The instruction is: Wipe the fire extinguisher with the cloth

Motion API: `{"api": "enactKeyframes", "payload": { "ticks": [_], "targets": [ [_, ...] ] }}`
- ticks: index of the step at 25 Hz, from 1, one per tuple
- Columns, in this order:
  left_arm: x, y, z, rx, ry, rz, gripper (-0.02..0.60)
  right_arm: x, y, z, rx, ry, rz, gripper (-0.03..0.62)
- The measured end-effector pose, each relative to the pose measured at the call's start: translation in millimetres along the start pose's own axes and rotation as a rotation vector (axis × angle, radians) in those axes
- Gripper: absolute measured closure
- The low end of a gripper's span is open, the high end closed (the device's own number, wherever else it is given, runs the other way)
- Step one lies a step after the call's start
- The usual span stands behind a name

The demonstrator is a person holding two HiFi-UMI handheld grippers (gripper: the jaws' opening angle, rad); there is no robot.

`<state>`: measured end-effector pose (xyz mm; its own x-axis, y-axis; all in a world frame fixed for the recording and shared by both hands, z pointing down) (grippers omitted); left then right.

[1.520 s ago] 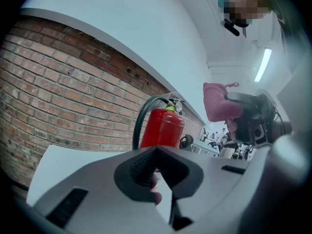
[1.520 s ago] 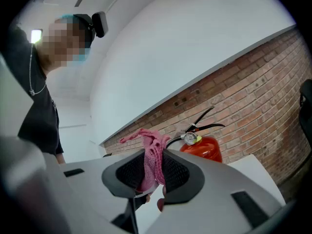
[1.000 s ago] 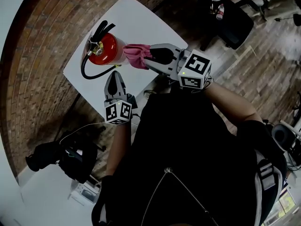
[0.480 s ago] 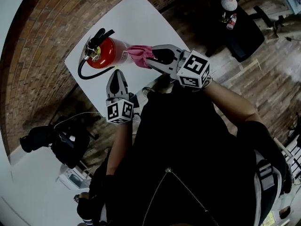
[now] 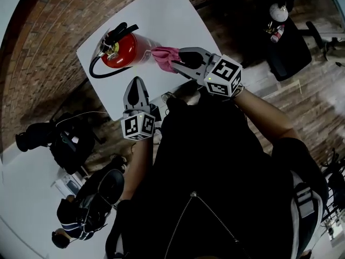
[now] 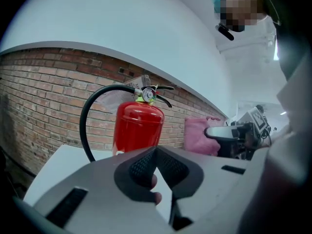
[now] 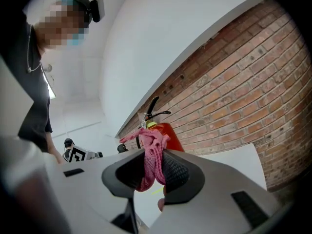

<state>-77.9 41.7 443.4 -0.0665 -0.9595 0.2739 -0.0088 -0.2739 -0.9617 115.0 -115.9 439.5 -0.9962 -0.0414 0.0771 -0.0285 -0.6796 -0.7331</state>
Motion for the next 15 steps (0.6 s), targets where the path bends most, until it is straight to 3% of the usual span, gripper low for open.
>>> {"api": "enactKeyframes", "payload": {
  "ticks": [8,15],
  "targets": [
    [-5.4,-7.7,3.2,-0.015,0.047,-0.005,0.574,6.2,-14.8,18.8,0.036,0.004,-0.049,0.491],
    [-6.4,-15.2,9.7,-0.025,0.09,-0.028,0.574,13.3,-44.3,80.2,0.147,-0.053,-0.121,0.493]
  ]
}}
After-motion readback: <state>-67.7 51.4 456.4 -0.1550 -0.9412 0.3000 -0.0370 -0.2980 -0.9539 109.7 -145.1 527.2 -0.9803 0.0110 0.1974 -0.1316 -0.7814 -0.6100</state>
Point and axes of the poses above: the fingertips, and each gripper's own axes: x forward along the fingers, z to its right, y out of its top, the point moved 9 cm from there along -x, backward along the fingers, and after that the axes turned 15 degrees about x, right-handed, at the moved point
